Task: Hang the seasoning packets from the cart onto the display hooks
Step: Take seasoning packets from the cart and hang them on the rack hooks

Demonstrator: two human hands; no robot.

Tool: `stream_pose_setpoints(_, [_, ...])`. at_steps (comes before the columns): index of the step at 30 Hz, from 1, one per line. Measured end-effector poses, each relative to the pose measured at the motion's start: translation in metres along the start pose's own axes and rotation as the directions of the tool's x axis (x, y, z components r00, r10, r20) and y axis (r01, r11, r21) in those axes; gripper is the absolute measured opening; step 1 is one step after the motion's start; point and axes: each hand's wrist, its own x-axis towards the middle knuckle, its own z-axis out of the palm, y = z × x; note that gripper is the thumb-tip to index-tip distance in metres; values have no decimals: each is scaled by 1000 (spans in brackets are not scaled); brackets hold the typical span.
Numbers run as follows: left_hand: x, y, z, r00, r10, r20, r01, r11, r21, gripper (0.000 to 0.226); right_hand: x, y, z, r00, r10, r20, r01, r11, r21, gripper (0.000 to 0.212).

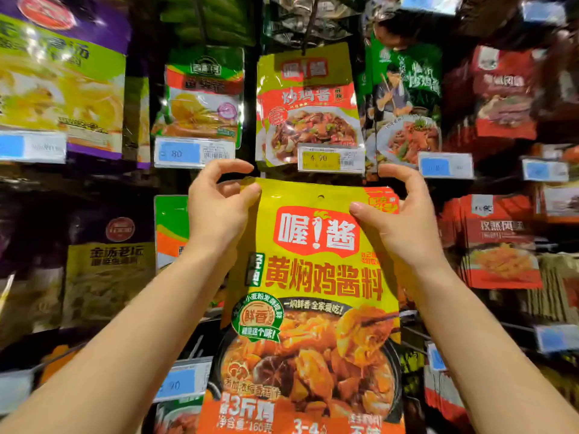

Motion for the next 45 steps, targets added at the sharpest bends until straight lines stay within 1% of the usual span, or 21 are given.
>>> stream_pose_setpoints(3, [6, -14, 8, 1000, 14, -4, -14, 998, 60, 28, 20, 9, -2, 996, 93, 13, -93, 996, 7, 70])
stream_pose_setpoints(5, [6, -21, 11, 1000, -21, -13, 22, 999, 48, 31, 29, 17, -1, 988, 149, 44, -151, 988, 31, 75])
stream_pose_setpoints(8, [7, -28, 16, 998, -57, -35, 58, 997, 44, 33, 38, 30, 1, 980, 198, 33, -199, 979, 52, 74])
stream_pose_setpoints(11, [15, -31, 23, 997, 0, -83, 9, 994, 112, 26, 50, 36, 8, 967, 253, -4, -252, 964, 85, 76])
stream_pose_setpoints(15, [30, -37, 33, 989, 87, -122, -62, 979, 192, 22, 67, 39, 20, 963, 263, -58, -256, 961, 107, 83])
stream_pose_setpoints(18, [30, -43, 43, 984, 134, -117, -103, 966, 239, 19, 73, 50, 23, 958, 278, -75, -268, 956, 118, 79])
stream_pose_setpoints(21, [25, -49, 49, 974, 207, -93, -173, 944, 282, 20, 73, 53, 19, 952, 302, -57, -293, 947, 128, 72])
stream_pose_setpoints(24, [26, -55, 49, 962, 250, -110, -213, 939, 271, 21, 78, 49, 14, 957, 288, -27, -281, 949, 142, 78])
stream_pose_setpoints(26, [26, -56, 49, 951, 281, -131, -239, 934, 266, 21, 79, 45, 13, 965, 262, -12, -259, 959, 116, 79])
stream_pose_setpoints(30, [28, -60, 52, 939, 322, -119, -276, 914, 297, 23, 80, 48, 15, 963, 268, -23, -263, 957, 124, 79])
stream_pose_setpoints(34, [28, -71, 45, 957, 282, -73, -248, 921, 300, 27, 82, 54, 19, 974, 226, -20, -225, 974, 21, 81])
stream_pose_setpoints(36, [29, -74, 44, 969, 236, -73, -205, 935, 290, 22, 82, 59, 22, 972, 233, -5, -233, 972, -2, 81])
stream_pose_setpoints(39, [34, -76, 43, 988, 136, -69, -113, 958, 264, 18, 80, 66, 24, 975, 221, -6, -221, 974, -47, 74])
stream_pose_setpoints(40, [35, -76, 42, 993, 102, -61, -83, 963, 257, 16, 80, 67, 24, 980, 197, -15, -197, 975, -99, 69])
stream_pose_setpoints(42, [34, -77, 36, 997, 49, -52, -36, 972, 231, 11, 78, 68, 23, 988, 145, -46, -151, 969, -195, 51])
stream_pose_setpoints(44, [27, -76, 29, 999, -27, -23, 30, 986, 163, 5, 76, 69, 22, 989, 126, -73, -139, 963, -229, 34])
stream_pose_setpoints(45, [22, -75, 27, 997, -76, 17, 73, 990, 120, 9, 75, 69, 22, 990, 117, -85, -134, 961, -243, 29])
